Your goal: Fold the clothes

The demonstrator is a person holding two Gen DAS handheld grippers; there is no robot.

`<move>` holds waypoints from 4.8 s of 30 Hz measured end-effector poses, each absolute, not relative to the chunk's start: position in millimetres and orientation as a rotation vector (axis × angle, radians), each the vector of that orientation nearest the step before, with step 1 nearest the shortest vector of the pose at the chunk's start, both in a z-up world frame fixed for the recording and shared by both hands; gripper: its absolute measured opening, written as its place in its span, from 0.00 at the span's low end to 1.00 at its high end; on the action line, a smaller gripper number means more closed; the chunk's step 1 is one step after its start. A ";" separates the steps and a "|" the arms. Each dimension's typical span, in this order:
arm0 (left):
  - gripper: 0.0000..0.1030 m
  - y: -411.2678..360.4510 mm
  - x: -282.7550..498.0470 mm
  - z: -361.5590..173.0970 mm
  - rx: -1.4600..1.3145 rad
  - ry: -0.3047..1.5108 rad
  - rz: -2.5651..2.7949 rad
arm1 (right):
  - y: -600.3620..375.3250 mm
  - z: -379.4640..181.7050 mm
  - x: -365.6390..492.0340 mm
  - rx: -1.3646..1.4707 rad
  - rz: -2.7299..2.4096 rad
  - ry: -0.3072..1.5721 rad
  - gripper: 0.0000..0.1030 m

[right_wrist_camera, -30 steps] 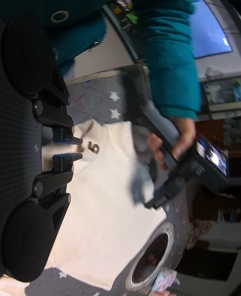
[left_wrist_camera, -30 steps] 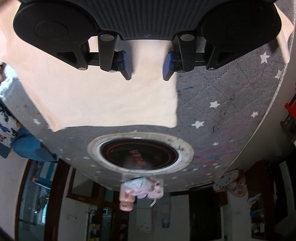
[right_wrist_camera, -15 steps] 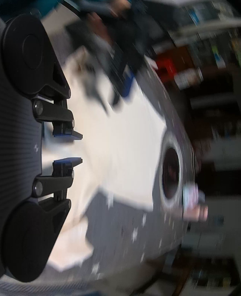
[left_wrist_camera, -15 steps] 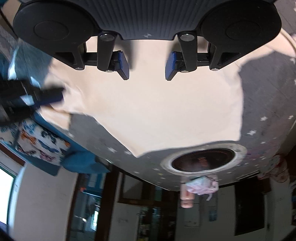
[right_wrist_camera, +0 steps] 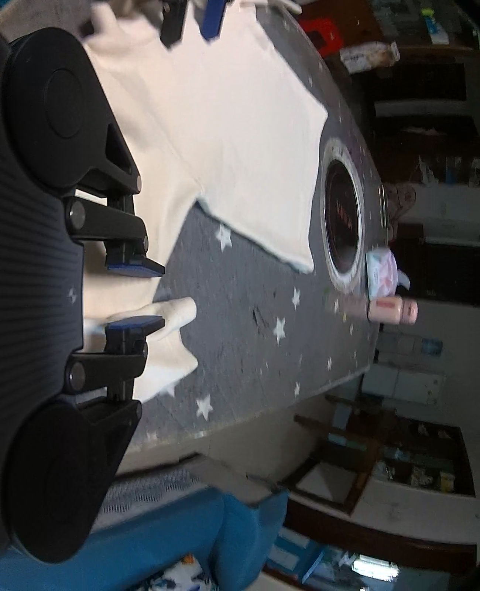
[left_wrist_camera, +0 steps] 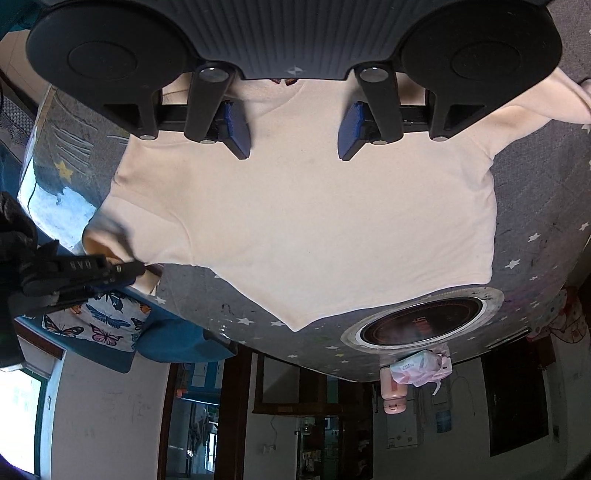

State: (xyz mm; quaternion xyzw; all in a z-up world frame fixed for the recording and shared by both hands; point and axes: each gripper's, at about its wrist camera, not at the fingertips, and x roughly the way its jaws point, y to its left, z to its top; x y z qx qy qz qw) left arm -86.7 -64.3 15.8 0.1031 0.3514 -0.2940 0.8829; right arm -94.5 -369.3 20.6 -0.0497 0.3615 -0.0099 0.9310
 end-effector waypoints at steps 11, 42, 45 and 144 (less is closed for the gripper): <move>0.58 -65.3 -86.9 15.3 0.210 0.737 -0.606 | -368.9 25.7 -97.0 -0.106 -0.055 0.686 0.23; 0.63 -63.1 -87.1 14.9 0.203 0.740 -0.603 | -433.7 46.1 -157.2 0.036 -0.365 0.592 0.06; 0.63 -62.3 -87.1 15.1 0.197 0.744 -0.603 | -446.4 33.8 -165.8 0.060 -0.439 0.634 0.10; 0.45 67.4 -55.9 20.4 0.070 0.725 -0.112 | -261.6 21.2 -127.0 -0.160 0.391 0.773 0.56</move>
